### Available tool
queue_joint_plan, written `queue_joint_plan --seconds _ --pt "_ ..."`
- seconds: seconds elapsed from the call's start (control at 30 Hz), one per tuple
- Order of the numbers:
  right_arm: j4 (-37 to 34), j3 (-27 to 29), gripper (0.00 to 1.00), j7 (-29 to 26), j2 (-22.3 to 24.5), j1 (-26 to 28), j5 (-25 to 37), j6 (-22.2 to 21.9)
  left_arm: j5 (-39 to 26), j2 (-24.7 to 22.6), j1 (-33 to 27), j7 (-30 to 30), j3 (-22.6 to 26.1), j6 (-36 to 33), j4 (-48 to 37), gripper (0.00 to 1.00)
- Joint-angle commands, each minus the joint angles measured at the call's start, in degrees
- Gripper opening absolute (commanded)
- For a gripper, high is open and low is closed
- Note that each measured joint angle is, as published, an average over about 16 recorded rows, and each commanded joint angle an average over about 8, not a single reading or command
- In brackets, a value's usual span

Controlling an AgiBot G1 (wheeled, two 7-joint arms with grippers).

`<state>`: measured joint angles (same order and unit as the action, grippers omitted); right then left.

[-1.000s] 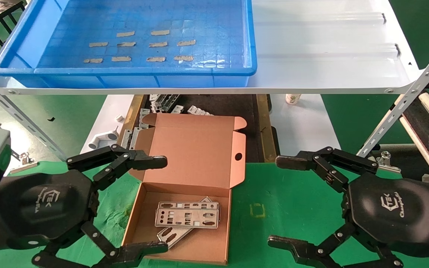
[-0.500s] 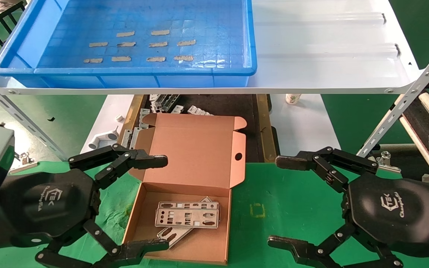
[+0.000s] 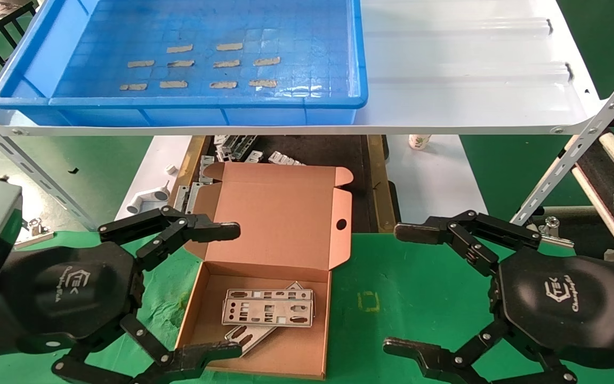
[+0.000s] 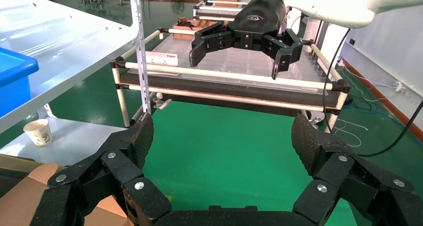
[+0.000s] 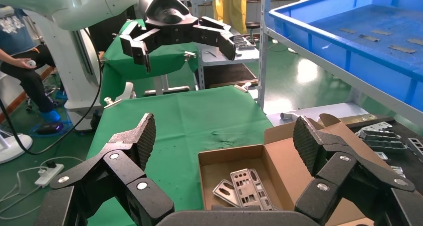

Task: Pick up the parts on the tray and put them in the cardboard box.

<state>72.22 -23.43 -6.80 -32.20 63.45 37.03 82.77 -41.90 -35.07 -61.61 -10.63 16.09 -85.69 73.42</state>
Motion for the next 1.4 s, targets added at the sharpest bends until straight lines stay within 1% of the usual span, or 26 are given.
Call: queue_joint_plan --seconds 0.03,1.4 --pt "0.0 0.0 1.00 0.0 0.0 0.0 0.0 0.0 0.0 0.0 0.0 0.0 0.0 0.0 0.0 1.00" --pt "0.0 0.0 1.00 0.0 0.0 0.0 0.0 0.0 0.0 -0.1 -0.1 0.1 0.1 0.0 -0.1 1.00"
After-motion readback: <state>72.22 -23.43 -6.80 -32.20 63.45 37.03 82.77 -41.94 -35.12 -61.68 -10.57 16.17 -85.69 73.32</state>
